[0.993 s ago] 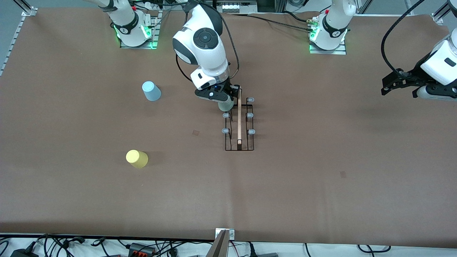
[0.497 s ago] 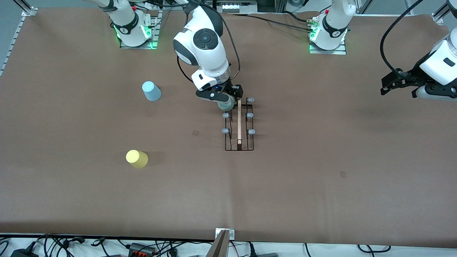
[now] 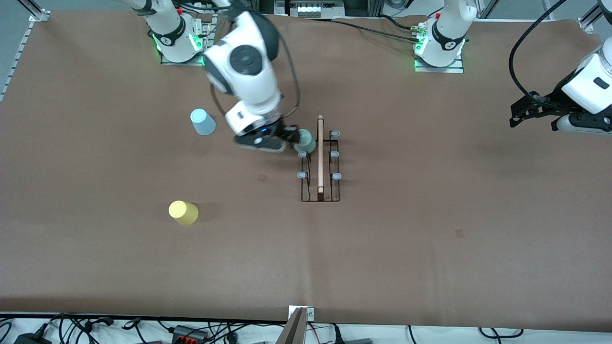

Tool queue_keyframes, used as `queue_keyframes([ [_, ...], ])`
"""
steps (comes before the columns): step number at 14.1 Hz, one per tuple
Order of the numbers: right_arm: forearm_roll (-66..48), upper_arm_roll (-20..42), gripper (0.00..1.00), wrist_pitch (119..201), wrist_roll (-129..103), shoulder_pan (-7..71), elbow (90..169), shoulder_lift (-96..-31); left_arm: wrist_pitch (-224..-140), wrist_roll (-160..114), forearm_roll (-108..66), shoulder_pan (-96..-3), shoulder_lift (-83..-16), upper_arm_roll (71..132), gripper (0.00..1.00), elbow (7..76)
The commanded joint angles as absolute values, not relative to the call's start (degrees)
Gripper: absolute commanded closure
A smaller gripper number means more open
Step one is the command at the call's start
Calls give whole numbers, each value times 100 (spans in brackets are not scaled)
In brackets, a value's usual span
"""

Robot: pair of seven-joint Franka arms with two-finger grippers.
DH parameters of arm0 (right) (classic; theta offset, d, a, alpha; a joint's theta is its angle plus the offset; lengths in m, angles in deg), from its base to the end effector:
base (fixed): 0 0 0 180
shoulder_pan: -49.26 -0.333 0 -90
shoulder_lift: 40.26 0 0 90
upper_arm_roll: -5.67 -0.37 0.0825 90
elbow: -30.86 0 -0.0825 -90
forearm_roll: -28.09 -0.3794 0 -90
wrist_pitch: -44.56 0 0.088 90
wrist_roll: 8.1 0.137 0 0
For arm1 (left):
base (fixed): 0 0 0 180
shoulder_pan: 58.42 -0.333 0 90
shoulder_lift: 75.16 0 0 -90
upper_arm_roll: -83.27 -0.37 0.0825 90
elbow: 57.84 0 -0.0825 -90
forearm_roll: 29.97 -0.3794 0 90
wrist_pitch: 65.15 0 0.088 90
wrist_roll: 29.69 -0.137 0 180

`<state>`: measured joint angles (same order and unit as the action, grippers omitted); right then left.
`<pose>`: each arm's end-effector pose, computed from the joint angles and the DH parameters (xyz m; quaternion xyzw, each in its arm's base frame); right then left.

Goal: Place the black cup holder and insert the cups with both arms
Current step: 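Lower the teal cup onto a rack peg and open the right gripper, then move the right gripper to the yellow cup and grasp it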

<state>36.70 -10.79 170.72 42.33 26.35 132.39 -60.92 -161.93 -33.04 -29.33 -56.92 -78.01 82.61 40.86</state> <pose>0.5344 0.4037 0.3957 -0.9968 0.0655 -0.0397 0.0214 0.5400 -0.0092 0.6145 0.9993 -0.0359 0.0082 0.0057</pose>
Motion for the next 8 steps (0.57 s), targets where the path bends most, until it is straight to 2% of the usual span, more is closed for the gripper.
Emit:
queue_keyframes([
  [1,3723,-1051,0,16797,2983,3298,13343,-5933,-16122,-3365,-2944,-5666,-7841,8256,0,4042],
  [5,3723,-498,0,17076,1129,3984,13413,-6213,-16104,-3347,-2944,-5657,-7833,8415,0,3954],
  [8,3662,-470,0,17629,98,4512,13369,-6617,-16035,-3347,-2944,-5657,-7833,8415,0,3954],
])
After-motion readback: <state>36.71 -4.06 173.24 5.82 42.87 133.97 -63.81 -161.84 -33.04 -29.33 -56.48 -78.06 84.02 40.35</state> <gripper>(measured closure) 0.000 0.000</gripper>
